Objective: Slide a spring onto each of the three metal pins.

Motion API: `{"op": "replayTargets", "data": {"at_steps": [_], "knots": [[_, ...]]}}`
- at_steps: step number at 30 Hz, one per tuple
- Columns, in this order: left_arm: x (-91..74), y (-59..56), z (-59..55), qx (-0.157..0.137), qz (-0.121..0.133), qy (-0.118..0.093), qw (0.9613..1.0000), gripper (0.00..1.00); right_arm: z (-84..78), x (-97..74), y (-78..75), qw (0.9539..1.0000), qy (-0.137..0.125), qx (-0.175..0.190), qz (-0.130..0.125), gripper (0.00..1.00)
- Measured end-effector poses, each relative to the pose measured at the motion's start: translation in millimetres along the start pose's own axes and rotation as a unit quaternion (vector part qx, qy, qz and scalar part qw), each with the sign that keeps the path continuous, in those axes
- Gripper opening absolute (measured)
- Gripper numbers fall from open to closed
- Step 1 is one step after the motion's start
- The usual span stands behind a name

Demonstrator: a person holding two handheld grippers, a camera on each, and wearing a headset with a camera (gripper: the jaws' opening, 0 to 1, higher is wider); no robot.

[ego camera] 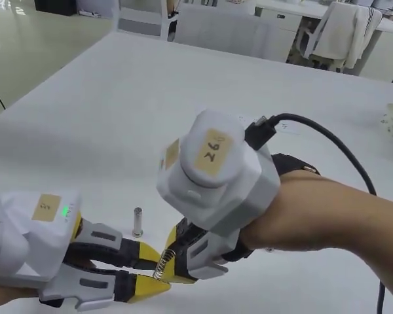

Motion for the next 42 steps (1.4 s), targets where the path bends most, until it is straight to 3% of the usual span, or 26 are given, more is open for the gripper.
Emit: {"op": "replayTargets", "data": {"at_steps": [7, 18, 34, 42], "knots": [[-3.9, 1.1, -1.6, -0.01, 0.008, -0.001, 0.9999, 0.1, -1.9, -2.0, -1.6, 1.0, 0.002, 0.003, -0.003, 0.08], [-25.2, 0.6, -14.4, -0.04, 0.048, -0.002, 0.998, 0.24, -8.1, -4.2, -5.0, 0.9999, 0.008, 0.011, -0.01, 0.08], [-61.8, -1.8, -30.4, -0.076, 0.139, -0.021, 0.9871, 0.36, -15.5, -12.9, -10.4, 0.9995, 0.009, 0.022, -0.021, 0.08], [-73.0, -2.9, -33.0, -0.085, 0.167, -0.024, 0.982, 0.4, -23.4, -21.5, -14.2, 0.999, 0.01, 0.033, -0.03, 0.08]]}}
Point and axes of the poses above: the centre of the closed fingertips' face, and the gripper's own axes: x roughly forward along the fingers, y roughly to its left, z roughly out of its top, the point moved 10 cm from there along -x, roughly backward along the fingers, and after that the axes turned 1 degree about -z, right-handed, at the moved point
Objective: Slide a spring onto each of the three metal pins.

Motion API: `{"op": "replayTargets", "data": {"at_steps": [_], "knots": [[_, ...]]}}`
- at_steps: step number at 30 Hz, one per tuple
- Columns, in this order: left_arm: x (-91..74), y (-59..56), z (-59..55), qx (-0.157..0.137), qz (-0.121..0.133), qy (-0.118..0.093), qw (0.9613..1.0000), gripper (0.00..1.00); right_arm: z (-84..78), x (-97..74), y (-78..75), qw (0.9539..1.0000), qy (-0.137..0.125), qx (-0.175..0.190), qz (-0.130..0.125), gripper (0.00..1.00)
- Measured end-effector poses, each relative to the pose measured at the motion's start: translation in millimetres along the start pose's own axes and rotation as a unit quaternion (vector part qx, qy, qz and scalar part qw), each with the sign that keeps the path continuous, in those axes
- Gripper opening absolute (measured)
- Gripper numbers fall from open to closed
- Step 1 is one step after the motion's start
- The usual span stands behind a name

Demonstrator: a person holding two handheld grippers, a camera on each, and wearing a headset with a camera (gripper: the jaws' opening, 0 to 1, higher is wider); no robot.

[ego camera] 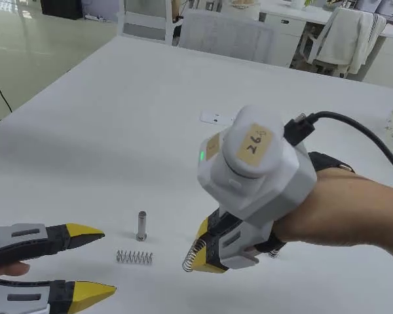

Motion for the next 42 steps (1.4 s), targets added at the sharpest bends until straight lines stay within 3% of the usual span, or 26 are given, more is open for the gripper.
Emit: {"op": "replayTargets", "data": {"at_steps": [14, 21, 28, 42], "knots": [[-8.0, 1.5, -3.7, -0.008, 0.032, -0.004, 0.9994, 0.45, -17.1, -23.5, -16.1, 0.9993, 0.005, 0.028, -0.022, 0.08], [-9.1, 1.6, -5.7, -0.011, 0.041, -0.006, 0.9991, 0.48, -26.3, -37.4, -39.2, 0.9971, 0.008, 0.049, -0.058, 0.08], [-10.8, 1.4, -7.9, -0.012, 0.044, -0.004, 0.9989, 0.5, -31.3, -30.2, -53.8, 0.9957, 0.026, 0.053, -0.071, 0.08], [-13.2, 1.8, -8.3, -0.012, 0.046, -0.003, 0.9989, 0.53, -27.2, -11.0, -73.9, 0.996, 0.035, 0.059, -0.057, 0.08]]}}
Point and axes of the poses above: the centre of the closed fingertips' face, and the gripper's own axes: x roughly forward along the fingers, y roughly to its left, z roughly out of its top, the point moved 10 cm from there along -x, roughly backward along the fingers, and after that the axes turned 1 degree about -z, right-handed, at the moved point
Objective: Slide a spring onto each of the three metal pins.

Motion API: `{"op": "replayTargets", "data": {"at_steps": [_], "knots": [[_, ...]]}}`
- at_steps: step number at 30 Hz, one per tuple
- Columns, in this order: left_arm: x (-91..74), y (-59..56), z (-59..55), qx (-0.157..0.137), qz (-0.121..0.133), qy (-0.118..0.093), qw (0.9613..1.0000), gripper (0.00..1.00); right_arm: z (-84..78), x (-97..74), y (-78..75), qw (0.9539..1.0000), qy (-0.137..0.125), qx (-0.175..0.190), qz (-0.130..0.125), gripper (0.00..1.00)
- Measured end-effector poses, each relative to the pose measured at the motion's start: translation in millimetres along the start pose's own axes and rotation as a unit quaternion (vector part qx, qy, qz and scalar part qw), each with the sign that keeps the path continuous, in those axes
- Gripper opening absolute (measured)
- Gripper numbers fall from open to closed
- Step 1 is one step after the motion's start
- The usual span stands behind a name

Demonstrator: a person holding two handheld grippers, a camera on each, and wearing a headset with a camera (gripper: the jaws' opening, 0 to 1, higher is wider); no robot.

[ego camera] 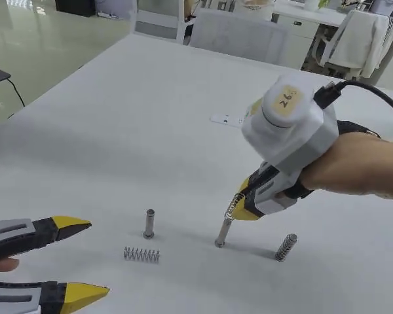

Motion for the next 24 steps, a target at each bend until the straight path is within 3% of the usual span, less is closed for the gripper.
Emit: {"op": "replayTargets", "data": {"at_steps": [10, 24], "knots": [[-1.9, 0.9, -0.9, 0.001, 0.002, 0.0, 1.0, 0.52, -1.5, 11.3, -3.6, 0.9997, 0.022, 0.0, 0.006, 0.08], [-2.1, 1.2, -3.8, -0.002, 0.001, 0.001, 1.0, 0.51, -6.9, 25.4, -6.6, 0.9993, 0.032, 0.01, 0.019, 0.08]]}}
Point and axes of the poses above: the centre of the closed fingertips' face, and the gripper's own axes: x roughly forward along the fingers, y roughly to its left, z roughly out of its top, the point moved 10 cm from there along -x, roughly backward along the fingers, and after that the axes turned 1 degree about -z, right-handed, at the moved point
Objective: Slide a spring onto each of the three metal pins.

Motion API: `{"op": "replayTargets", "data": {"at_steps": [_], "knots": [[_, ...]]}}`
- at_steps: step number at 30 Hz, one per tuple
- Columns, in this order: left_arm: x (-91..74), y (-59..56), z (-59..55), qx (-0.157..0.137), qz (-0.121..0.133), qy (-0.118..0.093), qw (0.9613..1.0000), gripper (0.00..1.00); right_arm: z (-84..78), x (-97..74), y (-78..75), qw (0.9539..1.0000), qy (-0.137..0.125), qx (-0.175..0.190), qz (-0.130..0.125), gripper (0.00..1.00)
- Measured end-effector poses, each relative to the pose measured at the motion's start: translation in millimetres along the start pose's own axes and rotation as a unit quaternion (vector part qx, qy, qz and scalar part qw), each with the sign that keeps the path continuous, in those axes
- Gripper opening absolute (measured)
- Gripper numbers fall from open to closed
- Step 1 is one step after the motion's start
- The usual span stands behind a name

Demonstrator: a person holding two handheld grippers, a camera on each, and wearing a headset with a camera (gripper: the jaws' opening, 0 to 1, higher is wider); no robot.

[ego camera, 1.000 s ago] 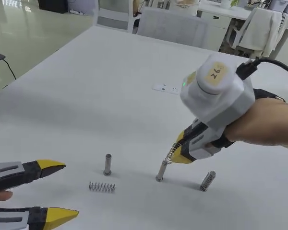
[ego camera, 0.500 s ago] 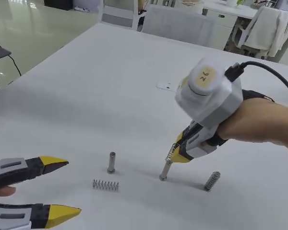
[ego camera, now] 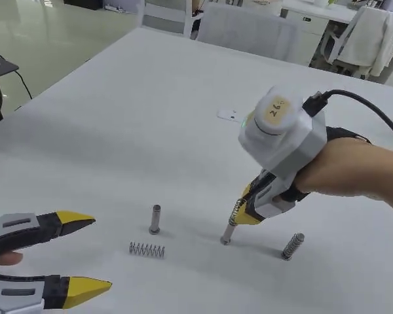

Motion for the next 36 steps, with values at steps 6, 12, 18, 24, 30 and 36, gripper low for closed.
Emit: {"op": "replayTargets", "data": {"at_steps": [6, 12, 18, 24, 30, 36], "knots": [[0.4, 0.6, -0.5, 0.001, -0.002, 0.001, 1.0, 0.51, -3.3, 11.4, 0.8, 1.0, 0.004, 0.005, 0.003, 0.08], [1.7, 1.8, 0.1, 0.002, -0.004, 0.0, 1.0, 0.5, -6.2, 19.8, 0.8, 0.9999, 0.01, 0.009, 0.003, 0.08], [3.4, 1.8, 0.9, 0.003, -0.007, 0.001, 1.0, 0.5, -8.9, 28.5, 1.2, 0.9998, 0.014, 0.015, 0.002, 0.08], [2.5, 2.2, 2.0, 0.004, -0.007, 0.003, 1.0, 0.5, -11.8, 35.9, 2.4, 0.9997, 0.019, 0.016, 0.001, 0.08], [2.0, 2.0, 2.5, 0.005, -0.008, 0.005, 0.9999, 0.49, -13.5, 38.5, 2.5, 0.9997, 0.014, 0.021, 0.003, 0.08], [4.2, 0.7, 2.4, 0.005, -0.009, 0.005, 0.9999, 0.49, -14.5, 39.1, 2.6, 0.9998, 0.011, 0.018, 0.005, 0.09]]}}
Point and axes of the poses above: the centre of the closed fingertips' face, and the gripper's own axes: x roughly forward along the fingers, y roughly to its left, z roughly out of its top, the point moved 10 cm from there along -x, roughly backward along the fingers, and after that the axes turned 1 degree about -z, right-handed, at the moved point
